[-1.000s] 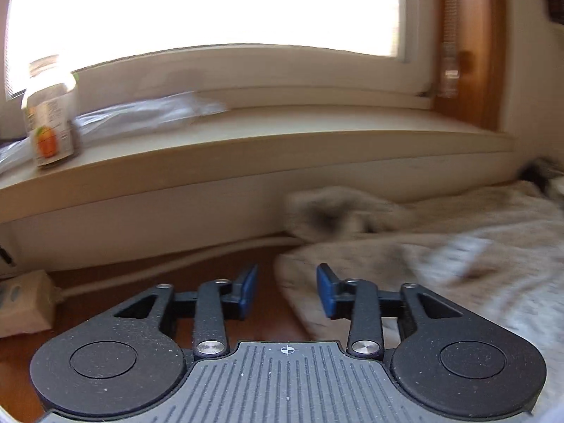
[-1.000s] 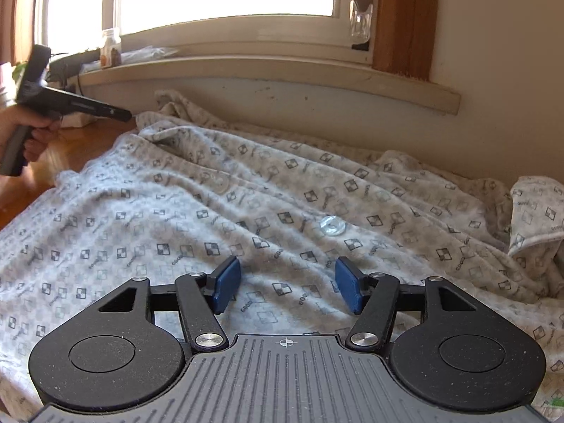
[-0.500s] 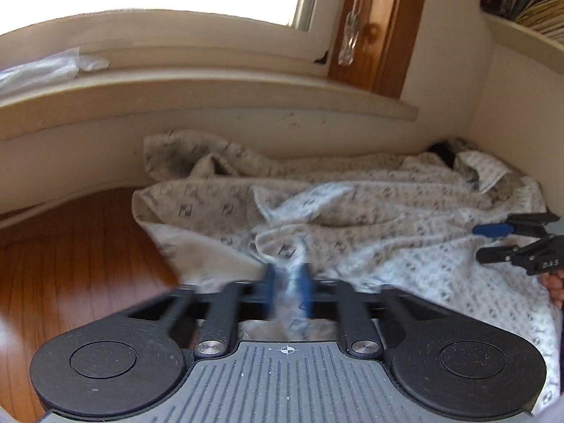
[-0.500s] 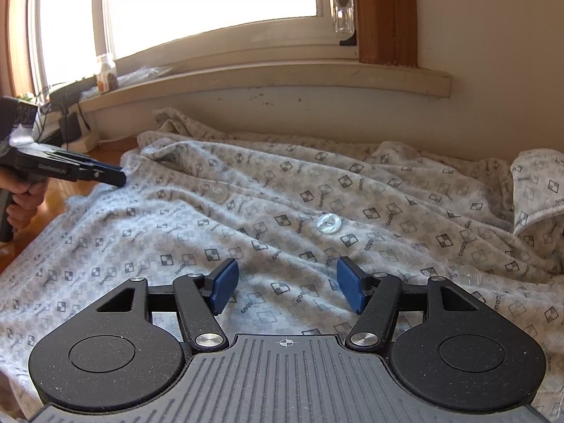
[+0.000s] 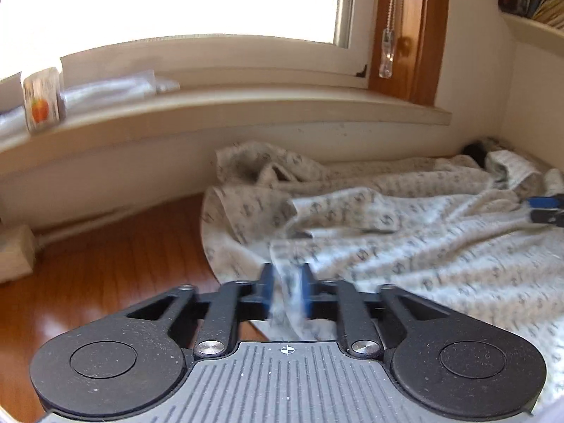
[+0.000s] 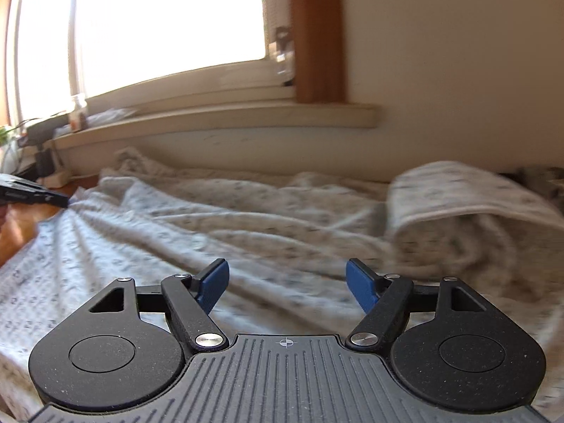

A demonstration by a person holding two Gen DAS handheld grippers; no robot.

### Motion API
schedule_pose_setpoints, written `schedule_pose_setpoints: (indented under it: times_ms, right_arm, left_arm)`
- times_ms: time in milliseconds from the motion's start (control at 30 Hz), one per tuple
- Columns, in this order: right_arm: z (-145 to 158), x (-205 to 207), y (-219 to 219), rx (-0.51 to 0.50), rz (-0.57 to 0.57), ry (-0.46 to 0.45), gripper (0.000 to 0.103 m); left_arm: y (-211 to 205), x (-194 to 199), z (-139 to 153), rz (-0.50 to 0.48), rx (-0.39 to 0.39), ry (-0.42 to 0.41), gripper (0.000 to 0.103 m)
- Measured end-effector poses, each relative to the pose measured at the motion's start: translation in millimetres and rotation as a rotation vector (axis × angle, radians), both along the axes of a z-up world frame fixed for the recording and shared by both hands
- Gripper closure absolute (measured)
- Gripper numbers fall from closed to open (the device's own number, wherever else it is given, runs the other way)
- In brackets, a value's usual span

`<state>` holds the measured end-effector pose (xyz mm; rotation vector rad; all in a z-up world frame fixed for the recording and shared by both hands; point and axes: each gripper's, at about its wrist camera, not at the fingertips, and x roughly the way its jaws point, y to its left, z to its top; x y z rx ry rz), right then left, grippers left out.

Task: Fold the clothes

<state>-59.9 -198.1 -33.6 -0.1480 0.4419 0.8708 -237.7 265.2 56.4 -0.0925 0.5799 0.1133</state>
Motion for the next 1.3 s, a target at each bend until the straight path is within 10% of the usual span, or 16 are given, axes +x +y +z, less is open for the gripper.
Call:
schedule_pose_setpoints:
  times_ms: [233, 500, 833, 900, 967, 1133, 1300]
  right_arm:
    - [22.8, 6.4, -84.9, -0.034, -0.279, -0.096, 0.031]
    - [13.2, 37.8, -179.7, 0.062, -0.560, 0.017, 0.031]
    - [2.6, 99.0, -167.9, 0.106, -0.589, 0.159, 0.031]
    - [5.2, 103.7, -164.2, 0.102, -0.581, 0.159, 0.052]
    - [13.0, 99.4, -162.6, 0.104, -0.583, 0.116, 0.098]
    - [33.5, 78.0, -162.8, 0.090, -0.687, 0.015, 0.095]
    - [23.5, 69.3, -142.5, -0.089, -0.703, -0.066, 0.059]
  left_arm:
    - [-56.2, 43.9, 26.2, -0.154, 0.015, -0.096, 0.044]
    - [-134.9, 117.2, -9.9, -0.397, 0.034, -0.038, 0.037]
    - [-131.7, 111.8, -38.2, -0.445, -0.014, 0.042, 0.037]
    - [-129.9, 106.5, -38.8, -0.436, -0.022, 0.047, 0.037]
    - [-130.0, 99.2, -38.0, -0.433, -0.014, 0.045, 0.037]
    - [-128.7, 87.3, -37.1, -0.430, -0.011, 0.058, 0.034]
    - [-125.7, 92.5, -31.9, -0.435, -0.012, 0.042, 0.034]
